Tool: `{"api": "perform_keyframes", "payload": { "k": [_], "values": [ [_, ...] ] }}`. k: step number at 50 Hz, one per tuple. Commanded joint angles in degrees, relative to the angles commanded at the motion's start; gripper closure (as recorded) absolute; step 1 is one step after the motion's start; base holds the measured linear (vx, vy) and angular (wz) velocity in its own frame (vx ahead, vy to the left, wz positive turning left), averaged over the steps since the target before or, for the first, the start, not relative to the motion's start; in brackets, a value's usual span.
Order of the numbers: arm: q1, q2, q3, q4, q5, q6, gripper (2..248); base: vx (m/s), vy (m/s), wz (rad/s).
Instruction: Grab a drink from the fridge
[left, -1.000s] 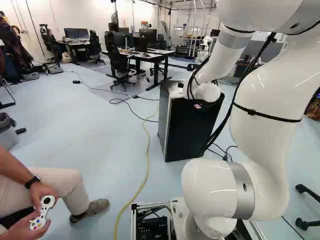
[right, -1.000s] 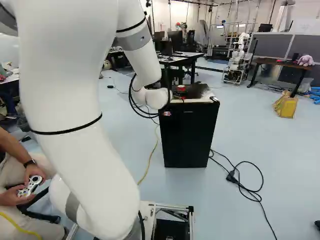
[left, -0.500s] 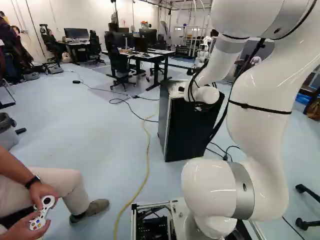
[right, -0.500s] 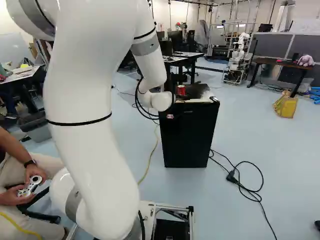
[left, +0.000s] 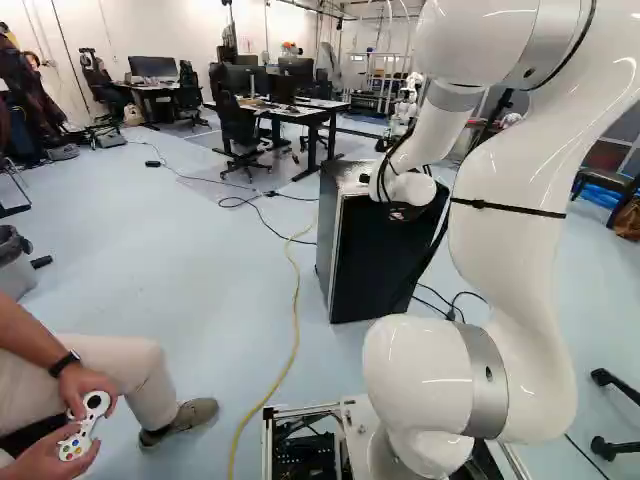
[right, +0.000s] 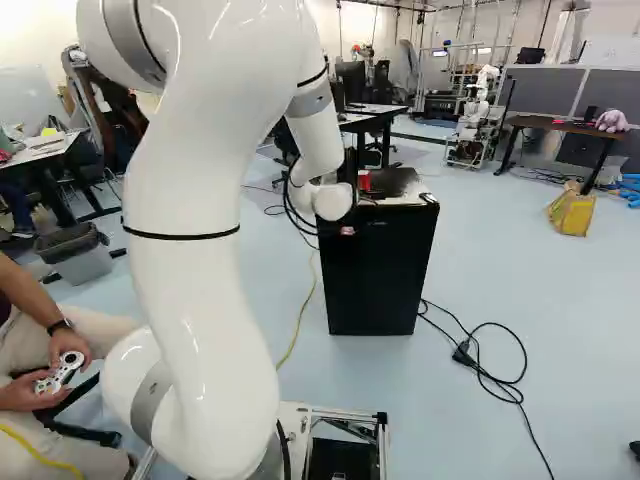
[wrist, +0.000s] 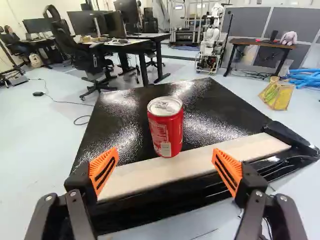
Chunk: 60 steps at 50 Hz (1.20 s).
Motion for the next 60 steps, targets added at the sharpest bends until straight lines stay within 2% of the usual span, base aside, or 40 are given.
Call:
{"api": "perform_keyframes", "payload": {
  "k": [27, 45, 46, 50, 51, 56, 57, 60],
  "values": [
    [-0.40, -5.20, -6.65, 0.00, 0.00, 0.00, 3, 0.000, 0.000, 0.000],
    [-0.33, -6.14, -7.87, 0.00, 0.00, 0.00, 3, 0.000, 0.000, 0.000],
    [-0.33, -6.15, -7.88, 0.00, 0.00, 0.00, 16, 0.000, 0.000, 0.000],
    [-0.33, -6.15, -7.88, 0.00, 0.00, 0.00, 16, 0.000, 0.000, 0.000],
    [-0.33, -6.15, -7.88, 0.00, 0.00, 0.00, 54, 0.000, 0.000, 0.000],
    [-0.33, -6.15, -7.88, 0.00, 0.00, 0.00, 54, 0.000, 0.000, 0.000],
    [-0.33, -6.15, -7.88, 0.00, 0.00, 0.00, 92, 0.000, 0.000, 0.000],
    [-0.33, -6.15, -7.88, 0.00, 0.00, 0.00, 92, 0.000, 0.000, 0.000]
  ]
}}
